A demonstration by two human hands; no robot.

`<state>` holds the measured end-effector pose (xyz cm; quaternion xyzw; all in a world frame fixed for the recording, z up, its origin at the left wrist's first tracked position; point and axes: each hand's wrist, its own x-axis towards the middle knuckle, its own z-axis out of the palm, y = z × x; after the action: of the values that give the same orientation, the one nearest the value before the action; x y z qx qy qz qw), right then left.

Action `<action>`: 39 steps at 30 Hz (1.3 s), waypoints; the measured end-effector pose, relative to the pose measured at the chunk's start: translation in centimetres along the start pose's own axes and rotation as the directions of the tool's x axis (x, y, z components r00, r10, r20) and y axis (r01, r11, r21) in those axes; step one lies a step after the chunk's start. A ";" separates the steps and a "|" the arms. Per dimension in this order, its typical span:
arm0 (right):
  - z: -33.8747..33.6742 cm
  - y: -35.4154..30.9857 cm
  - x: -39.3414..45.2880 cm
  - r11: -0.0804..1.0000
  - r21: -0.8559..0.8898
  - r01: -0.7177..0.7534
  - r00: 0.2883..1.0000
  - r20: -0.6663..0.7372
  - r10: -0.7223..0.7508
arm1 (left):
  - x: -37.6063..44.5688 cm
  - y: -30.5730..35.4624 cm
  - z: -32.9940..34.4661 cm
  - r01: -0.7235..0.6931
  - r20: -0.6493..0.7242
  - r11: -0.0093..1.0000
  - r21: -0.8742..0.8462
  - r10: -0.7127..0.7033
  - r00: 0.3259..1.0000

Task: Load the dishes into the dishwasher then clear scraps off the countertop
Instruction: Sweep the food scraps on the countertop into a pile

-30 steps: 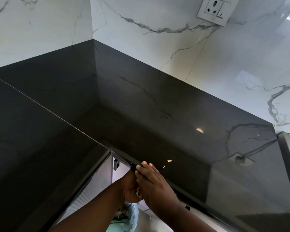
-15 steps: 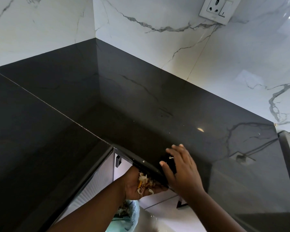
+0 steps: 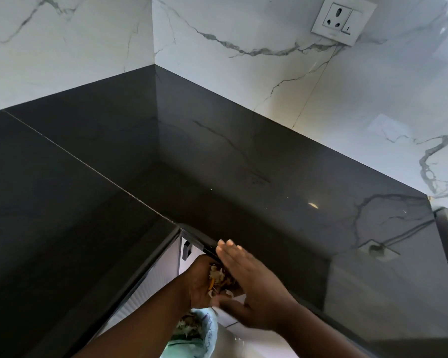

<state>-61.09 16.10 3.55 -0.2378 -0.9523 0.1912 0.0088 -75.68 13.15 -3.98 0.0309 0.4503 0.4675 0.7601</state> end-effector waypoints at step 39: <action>1.5 -1.3 5.6 0.985 -0.129 0.116 0.993 0.050 -0.110 | 2.0 -1.5 -6.7 -0.047 -0.078 0.979 -0.201 0.031 0.996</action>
<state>-66.84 17.07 2.19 -0.1793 -0.9747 0.1324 -0.0162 -79.14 11.33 -9.96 -0.0551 0.4276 0.5265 0.7328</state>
